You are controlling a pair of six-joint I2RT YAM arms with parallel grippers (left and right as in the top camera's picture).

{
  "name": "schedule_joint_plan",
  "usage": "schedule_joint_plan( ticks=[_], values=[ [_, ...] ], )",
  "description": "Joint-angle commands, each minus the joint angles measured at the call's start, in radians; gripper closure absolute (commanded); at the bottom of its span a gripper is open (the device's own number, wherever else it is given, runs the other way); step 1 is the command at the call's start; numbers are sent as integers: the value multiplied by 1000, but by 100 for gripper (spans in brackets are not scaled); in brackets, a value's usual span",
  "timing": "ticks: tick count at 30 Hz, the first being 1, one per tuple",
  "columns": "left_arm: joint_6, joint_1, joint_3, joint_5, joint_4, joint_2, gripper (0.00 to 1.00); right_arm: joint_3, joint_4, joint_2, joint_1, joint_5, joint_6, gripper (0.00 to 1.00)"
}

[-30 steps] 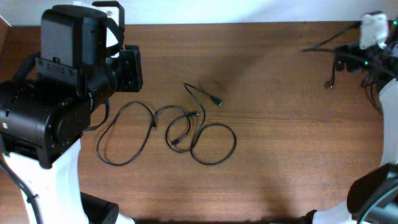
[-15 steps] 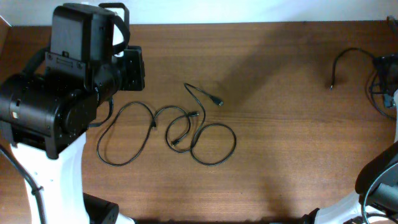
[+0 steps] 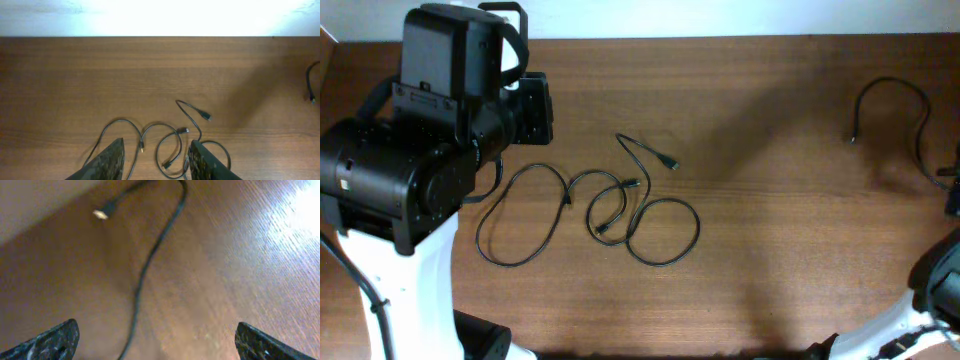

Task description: Untangle cables

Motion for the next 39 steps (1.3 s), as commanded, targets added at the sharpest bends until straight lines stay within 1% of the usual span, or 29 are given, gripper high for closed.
schedule_joint_plan(
  ticks=[1,8,9,10,11,14,17,20,24,25,26,27,28,32,34,37,38,39],
  values=[
    [20,3,-3,-1,-6,-3,58,-6,5,69,-40,-24,13,1],
    [31,3,-3,-31,-8,-40,59,-7,7,164,-89,-25,12,1],
    [31,3,-3,-39,-5,-55,58,-7,33,168,-89,-31,-24,12],
    [31,3,-3,-42,-2,-63,56,-7,76,168,-87,-49,-89,35],
    [32,3,-3,-42,2,-66,55,-5,127,166,-82,-69,-169,41],
    [32,3,-4,-45,-2,-64,55,-5,191,166,-77,-46,-188,32],
    [32,3,-4,-45,2,-64,55,-4,265,166,-76,-39,-202,26],
    [32,3,-4,-46,1,-64,55,-5,263,167,-90,4,-202,23],
    [36,3,-4,-46,0,-64,55,-8,236,169,-148,0,-202,23],
    [39,3,-4,-46,-3,-64,55,-8,230,169,-164,-2,-201,24],
    [39,3,-4,-46,-6,-64,55,-8,226,169,-177,-1,-201,34],
    [39,3,-4,-46,-6,-64,55,-9,224,169,-189,-6,-202,84],
    [39,3,-4,-46,-5,-64,55,-9,222,169,-194,-31,-202,96],
    [39,3,-4,-46,-6,-64,55,-9,227,168,-184,-79,-201,96],
    [39,3,-4,-46,-6,-64,55,5,238,158,-153,-159,-202,96],
    [39,3,-4,-46,-5,-64,55,90,230,142,-63,-137,-298,96],
    [39,3,-4,-46,-5,-64,54,115,219,142,-26,-96,-320,96],
    [38,3,-4,-45,-5,-64,55,117,226,142,1,-106,-367,82]
  ],
)
